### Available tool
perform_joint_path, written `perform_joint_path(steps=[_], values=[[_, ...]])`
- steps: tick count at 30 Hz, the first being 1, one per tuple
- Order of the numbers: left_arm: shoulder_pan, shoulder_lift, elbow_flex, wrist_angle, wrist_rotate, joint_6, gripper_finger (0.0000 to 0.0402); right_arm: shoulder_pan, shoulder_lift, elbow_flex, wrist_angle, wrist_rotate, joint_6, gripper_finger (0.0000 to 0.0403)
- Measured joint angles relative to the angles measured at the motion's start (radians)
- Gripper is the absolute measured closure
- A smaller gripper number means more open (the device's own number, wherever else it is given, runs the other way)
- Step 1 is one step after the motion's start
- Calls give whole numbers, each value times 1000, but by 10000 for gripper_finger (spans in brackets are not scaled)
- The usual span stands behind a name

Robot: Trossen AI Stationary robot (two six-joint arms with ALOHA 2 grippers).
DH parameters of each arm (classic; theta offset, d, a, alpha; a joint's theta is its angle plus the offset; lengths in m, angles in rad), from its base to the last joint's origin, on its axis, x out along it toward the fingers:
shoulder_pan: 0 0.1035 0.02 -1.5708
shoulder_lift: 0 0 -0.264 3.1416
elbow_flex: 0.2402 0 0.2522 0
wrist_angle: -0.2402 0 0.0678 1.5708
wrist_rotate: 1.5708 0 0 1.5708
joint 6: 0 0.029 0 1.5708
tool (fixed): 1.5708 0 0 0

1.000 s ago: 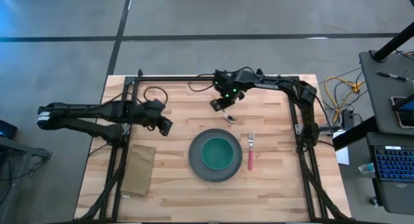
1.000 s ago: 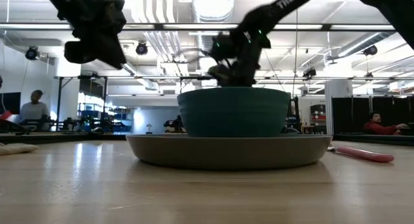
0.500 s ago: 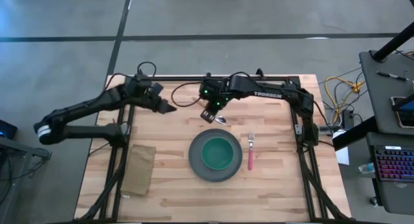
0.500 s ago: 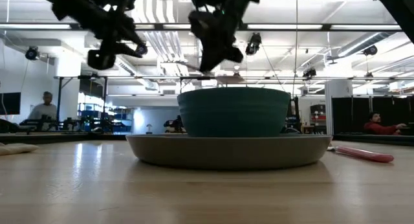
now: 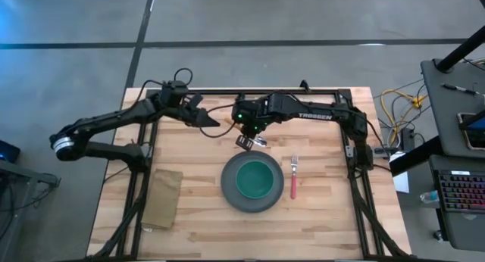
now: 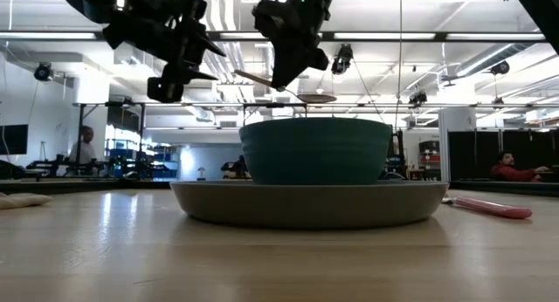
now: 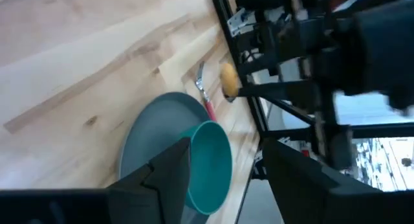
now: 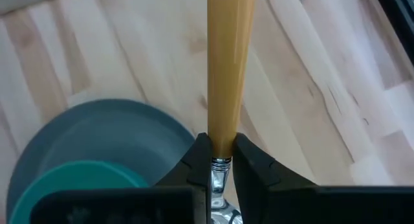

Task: Set table place
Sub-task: Put the yellow spoon into the green bowl

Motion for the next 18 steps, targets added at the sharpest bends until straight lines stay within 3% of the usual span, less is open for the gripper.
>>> perform_joint_path(steps=[18], values=[[40,197,48,180,86,-49,224,23,0,0,-1,2,-60,374]])
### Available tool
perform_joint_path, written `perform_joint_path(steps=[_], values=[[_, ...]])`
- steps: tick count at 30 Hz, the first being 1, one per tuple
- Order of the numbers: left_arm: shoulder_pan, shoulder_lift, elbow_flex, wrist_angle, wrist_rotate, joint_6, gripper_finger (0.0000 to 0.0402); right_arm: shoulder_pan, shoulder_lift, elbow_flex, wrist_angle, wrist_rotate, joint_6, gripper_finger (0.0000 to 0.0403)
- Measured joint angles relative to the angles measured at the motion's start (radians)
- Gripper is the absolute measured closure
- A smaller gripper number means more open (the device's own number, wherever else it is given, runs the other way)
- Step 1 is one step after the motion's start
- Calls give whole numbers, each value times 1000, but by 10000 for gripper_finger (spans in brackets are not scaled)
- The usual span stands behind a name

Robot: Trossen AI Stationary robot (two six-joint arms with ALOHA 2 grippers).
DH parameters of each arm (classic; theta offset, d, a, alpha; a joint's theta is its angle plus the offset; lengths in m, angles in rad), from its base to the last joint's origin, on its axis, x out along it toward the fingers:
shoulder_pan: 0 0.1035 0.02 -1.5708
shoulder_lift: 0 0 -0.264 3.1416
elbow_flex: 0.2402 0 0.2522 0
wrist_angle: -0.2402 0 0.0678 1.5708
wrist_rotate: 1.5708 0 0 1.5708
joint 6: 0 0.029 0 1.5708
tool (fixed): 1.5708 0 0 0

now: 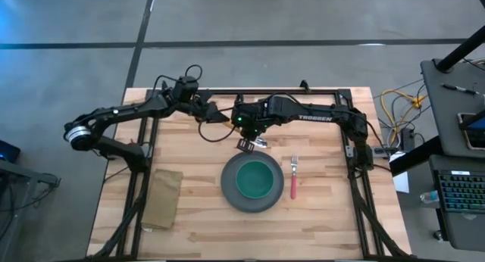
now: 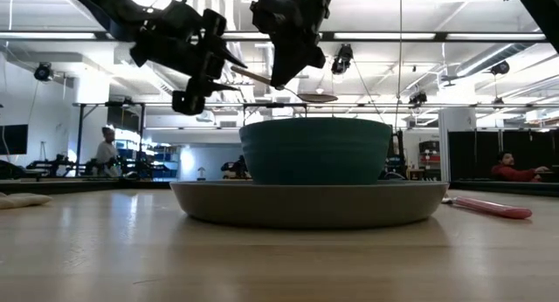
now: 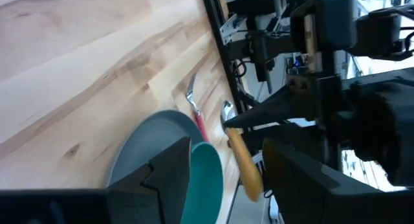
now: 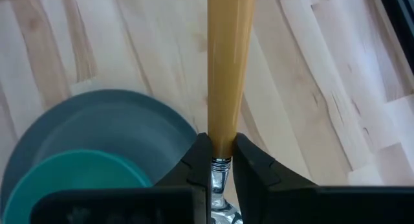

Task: Set table place
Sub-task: Put the yellow spoon into the green bowl

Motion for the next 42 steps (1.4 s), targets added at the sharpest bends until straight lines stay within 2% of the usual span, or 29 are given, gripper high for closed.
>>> perform_joint_path(steps=[5,13,17,23,33,42], values=[[0,19,4,2,6,6,237,0,0,0,-3,5,-2,374],[-1,5,4,6,6,24,315,-6,0,-9,5,16,-3,374],[-4,5,4,4,15,24,335,-10,0,-31,9,17,-3,374],[-13,5,4,3,31,24,330,-11,0,-61,29,16,2,374],[-14,20,-1,4,31,32,281,-17,0,-35,30,18,9,374],[-13,20,-5,4,-3,51,279,-16,0,-37,28,15,27,374]])
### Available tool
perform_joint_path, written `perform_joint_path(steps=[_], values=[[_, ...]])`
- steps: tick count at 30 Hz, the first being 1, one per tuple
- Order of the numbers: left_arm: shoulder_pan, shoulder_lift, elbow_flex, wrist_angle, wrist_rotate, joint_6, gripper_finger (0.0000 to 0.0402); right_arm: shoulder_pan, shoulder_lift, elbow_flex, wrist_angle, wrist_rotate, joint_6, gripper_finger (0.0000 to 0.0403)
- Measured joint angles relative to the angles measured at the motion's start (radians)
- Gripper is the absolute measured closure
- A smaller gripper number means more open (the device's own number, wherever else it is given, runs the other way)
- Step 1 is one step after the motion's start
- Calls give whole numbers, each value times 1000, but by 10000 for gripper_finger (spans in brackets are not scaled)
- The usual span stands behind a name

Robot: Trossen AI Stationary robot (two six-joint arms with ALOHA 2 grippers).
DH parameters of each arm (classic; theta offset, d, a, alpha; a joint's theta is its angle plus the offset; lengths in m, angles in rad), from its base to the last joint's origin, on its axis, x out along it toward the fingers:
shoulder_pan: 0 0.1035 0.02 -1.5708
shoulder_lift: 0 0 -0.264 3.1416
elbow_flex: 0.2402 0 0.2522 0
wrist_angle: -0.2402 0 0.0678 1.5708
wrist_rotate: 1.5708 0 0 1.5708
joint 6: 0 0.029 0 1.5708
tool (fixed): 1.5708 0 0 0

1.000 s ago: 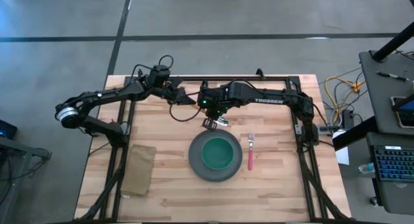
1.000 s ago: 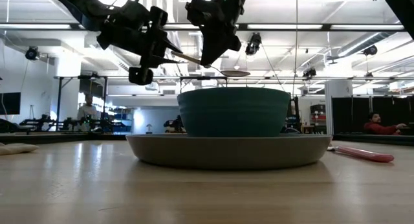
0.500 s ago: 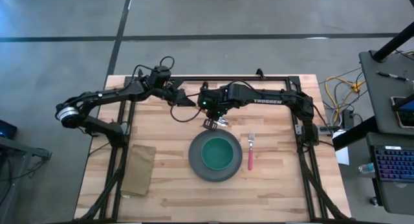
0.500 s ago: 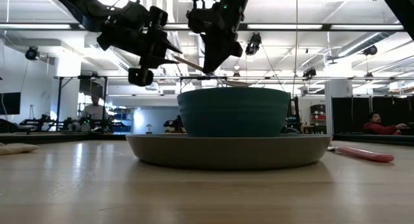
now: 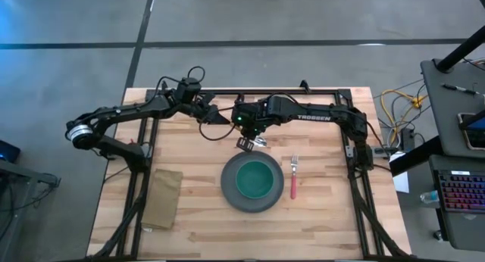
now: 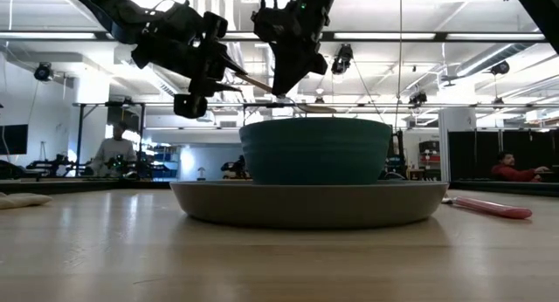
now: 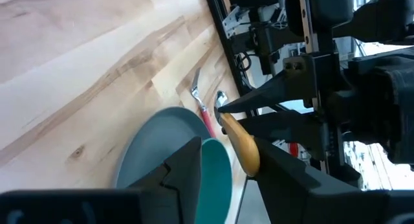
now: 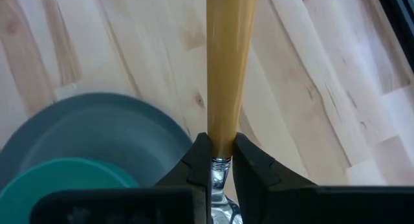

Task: Set table place
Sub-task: Put the yellow spoon into the green bowl

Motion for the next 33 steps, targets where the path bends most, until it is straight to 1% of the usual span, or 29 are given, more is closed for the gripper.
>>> perform_joint_path(steps=[5,17,27,33], values=[[0,0,0,0,-7,1,279,1,0,0,0,-25,2,374],[-5,0,-1,0,-14,5,281,17,0,-7,0,-26,9,374],[-17,0,-6,2,-16,8,343,18,0,-7,2,-26,9,374],[-17,0,-16,1,-17,3,349,16,0,-8,3,-3,8,374]])
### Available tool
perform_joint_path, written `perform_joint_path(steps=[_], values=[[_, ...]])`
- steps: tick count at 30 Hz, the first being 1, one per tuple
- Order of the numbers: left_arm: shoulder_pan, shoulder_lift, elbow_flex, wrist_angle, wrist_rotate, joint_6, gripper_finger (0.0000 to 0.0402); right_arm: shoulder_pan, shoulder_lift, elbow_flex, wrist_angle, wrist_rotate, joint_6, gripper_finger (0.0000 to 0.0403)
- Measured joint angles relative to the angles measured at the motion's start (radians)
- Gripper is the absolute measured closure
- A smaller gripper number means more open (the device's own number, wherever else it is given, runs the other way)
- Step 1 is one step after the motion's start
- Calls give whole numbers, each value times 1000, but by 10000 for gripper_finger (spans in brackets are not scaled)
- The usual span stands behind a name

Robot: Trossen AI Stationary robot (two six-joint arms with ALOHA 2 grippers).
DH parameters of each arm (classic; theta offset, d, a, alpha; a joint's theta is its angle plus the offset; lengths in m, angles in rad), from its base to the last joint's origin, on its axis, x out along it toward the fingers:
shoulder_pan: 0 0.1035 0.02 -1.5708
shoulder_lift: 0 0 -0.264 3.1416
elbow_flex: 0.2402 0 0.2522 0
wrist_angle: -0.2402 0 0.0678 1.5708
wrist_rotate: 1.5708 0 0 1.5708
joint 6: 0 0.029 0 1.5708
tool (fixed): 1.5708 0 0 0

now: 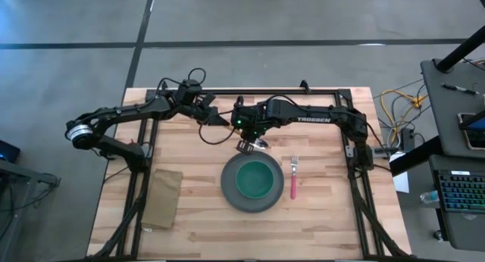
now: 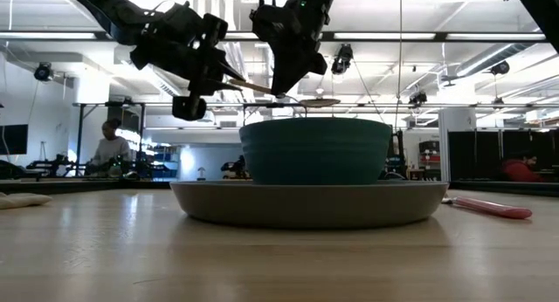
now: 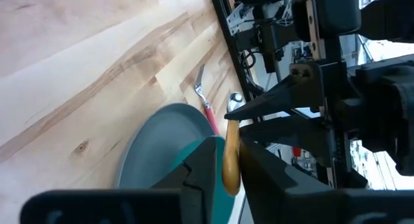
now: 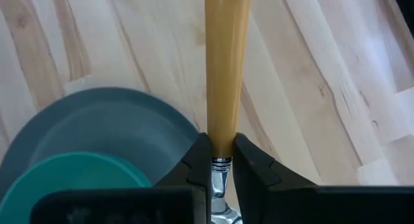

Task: Set table place
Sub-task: Put the yellow spoon into the green bowl

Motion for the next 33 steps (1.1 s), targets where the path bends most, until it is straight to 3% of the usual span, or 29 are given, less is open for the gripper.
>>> perform_joint_path(steps=[33], values=[[0,-2,-4,43,-26,-3,328,-20,0,-13,21,-24,19,374]])
